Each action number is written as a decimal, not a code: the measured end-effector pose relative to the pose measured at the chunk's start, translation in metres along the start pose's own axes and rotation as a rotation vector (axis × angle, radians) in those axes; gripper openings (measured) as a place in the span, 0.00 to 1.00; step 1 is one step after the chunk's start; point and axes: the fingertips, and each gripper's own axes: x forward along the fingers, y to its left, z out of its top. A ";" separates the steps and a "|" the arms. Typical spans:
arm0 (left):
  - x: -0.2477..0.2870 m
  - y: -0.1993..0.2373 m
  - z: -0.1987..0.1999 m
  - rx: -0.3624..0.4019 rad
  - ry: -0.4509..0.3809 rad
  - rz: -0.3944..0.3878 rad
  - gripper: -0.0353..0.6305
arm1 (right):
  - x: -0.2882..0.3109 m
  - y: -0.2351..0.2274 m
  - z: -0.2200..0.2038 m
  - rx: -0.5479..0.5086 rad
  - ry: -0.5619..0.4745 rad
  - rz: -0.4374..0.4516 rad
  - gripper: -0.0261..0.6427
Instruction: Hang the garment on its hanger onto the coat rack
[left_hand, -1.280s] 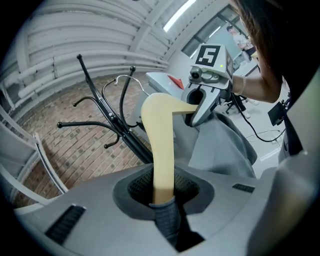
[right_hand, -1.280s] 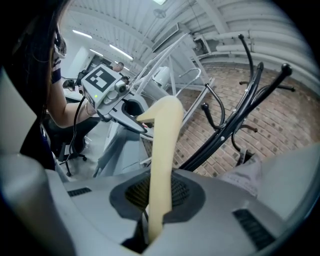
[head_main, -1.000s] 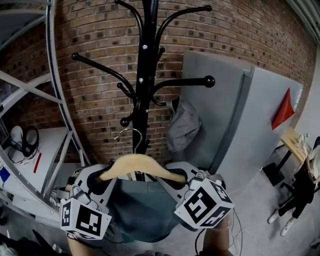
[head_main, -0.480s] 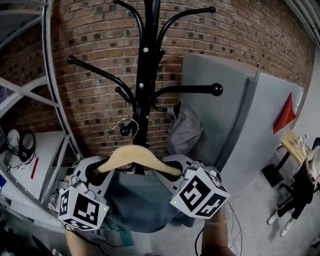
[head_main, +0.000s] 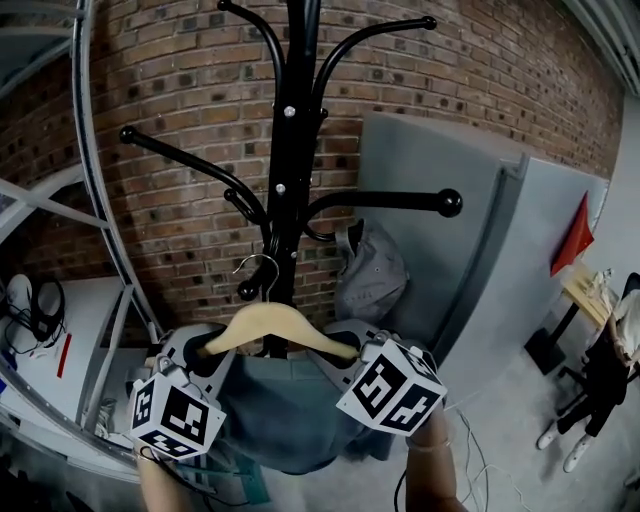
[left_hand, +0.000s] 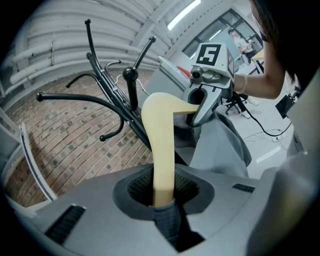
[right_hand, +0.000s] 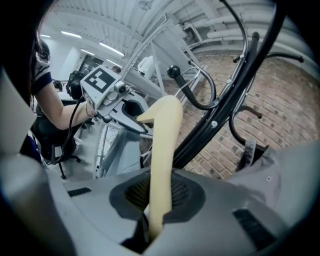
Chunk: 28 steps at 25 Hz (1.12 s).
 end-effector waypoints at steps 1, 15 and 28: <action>0.004 -0.001 -0.002 -0.003 0.002 -0.005 0.16 | 0.002 -0.001 -0.002 0.004 0.005 0.000 0.10; 0.033 -0.013 -0.025 -0.026 0.035 -0.058 0.16 | 0.026 -0.003 -0.028 0.037 0.044 0.009 0.10; 0.043 -0.016 -0.033 -0.036 0.026 -0.044 0.16 | 0.036 -0.006 -0.038 0.023 0.036 -0.004 0.10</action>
